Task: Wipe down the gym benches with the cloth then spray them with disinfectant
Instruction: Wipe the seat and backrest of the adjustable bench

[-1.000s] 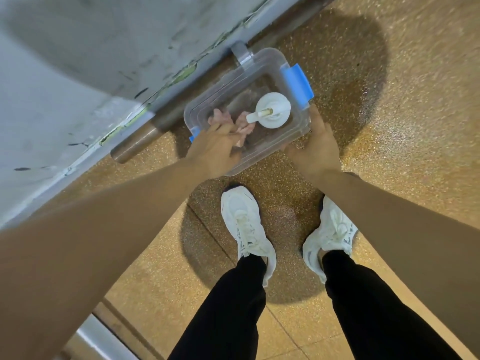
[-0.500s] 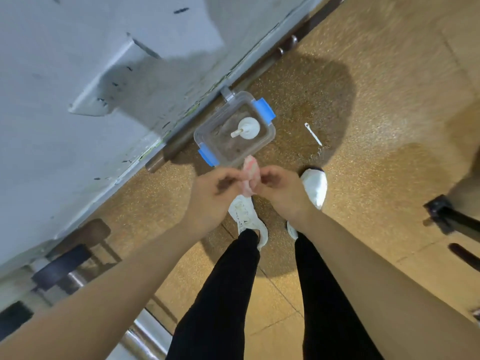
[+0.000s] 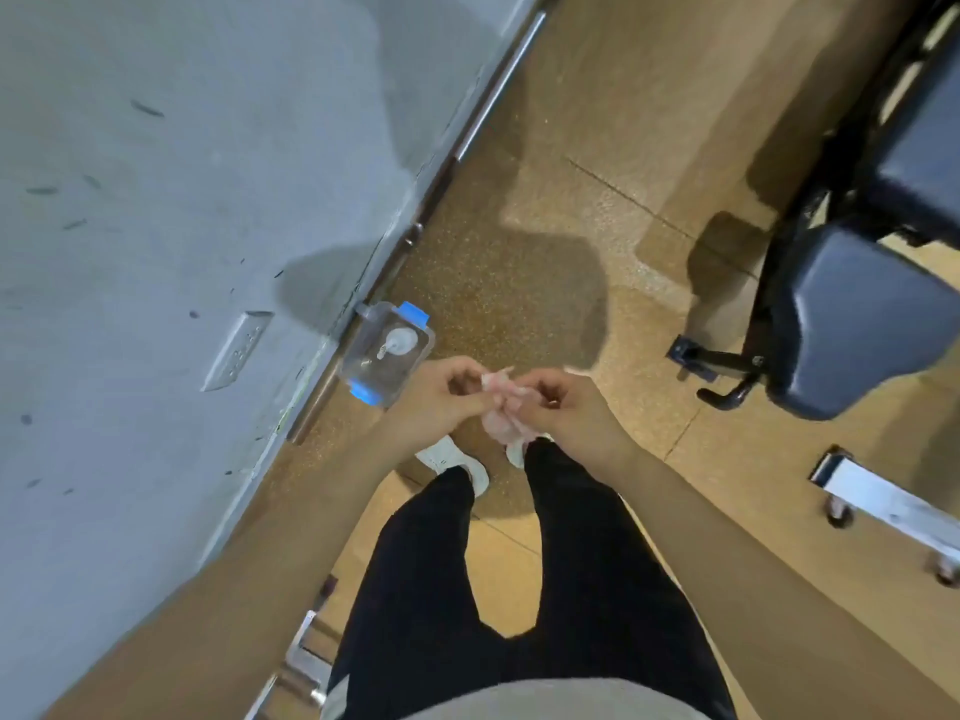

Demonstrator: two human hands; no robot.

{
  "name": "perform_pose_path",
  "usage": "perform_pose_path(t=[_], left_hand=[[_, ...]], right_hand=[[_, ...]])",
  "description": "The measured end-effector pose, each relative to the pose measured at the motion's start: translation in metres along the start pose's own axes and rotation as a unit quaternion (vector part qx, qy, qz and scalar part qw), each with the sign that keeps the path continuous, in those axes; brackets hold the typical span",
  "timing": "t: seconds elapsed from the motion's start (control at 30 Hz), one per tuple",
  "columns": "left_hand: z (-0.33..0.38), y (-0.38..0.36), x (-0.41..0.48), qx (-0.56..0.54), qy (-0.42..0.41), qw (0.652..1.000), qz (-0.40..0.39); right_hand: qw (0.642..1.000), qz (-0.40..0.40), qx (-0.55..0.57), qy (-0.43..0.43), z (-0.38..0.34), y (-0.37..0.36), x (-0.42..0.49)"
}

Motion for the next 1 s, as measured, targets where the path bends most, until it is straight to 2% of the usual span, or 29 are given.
perform_pose_path(t=[0.13,0.3,0.4,0.53,0.67,0.8,0.9,1.0], left_hand=[[0.084,-0.037,0.008,0.069,-0.049,0.996,-0.013],[0.171,-0.101,0.028,0.065,-0.093,0.993,-0.039],[0.213,-0.135,0.043,0.080,-0.111,0.990,-0.047],[0.256,-0.184,0.069,0.111,-0.129,0.978,-0.121],[0.277,-0.219,0.112,0.161,-0.095,0.961,-0.205],[0.288,-0.245,0.161,0.293,-0.080,0.902,-0.308],[0.298,-0.267,0.207,0.375,-0.062,0.846,-0.374],[0.309,-0.292,0.252,0.460,-0.093,0.781,-0.412]], right_hand=[[0.998,0.060,0.034,0.005,-0.026,0.070,-0.043],[0.993,0.077,0.089,0.012,-0.043,0.137,-0.090],[0.986,0.155,0.054,0.022,-0.045,0.185,-0.107],[0.956,0.282,0.084,0.011,-0.032,0.248,-0.119],[0.918,0.382,0.107,-0.031,-0.004,0.300,-0.125],[0.874,0.434,0.203,-0.075,0.023,0.330,-0.130],[0.792,0.495,0.340,-0.110,0.049,0.346,-0.127],[0.722,0.546,0.402,-0.140,0.072,0.353,-0.117]])
Point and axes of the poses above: each hand's wrist, its own x-axis towards the middle knuckle, its own y-axis out of the back of the hand, z = x × y, the point moved 8 cm from there along x, towards the middle knuckle, and after that the axes turned 6 degrees about -y, right-handed, at the moved point
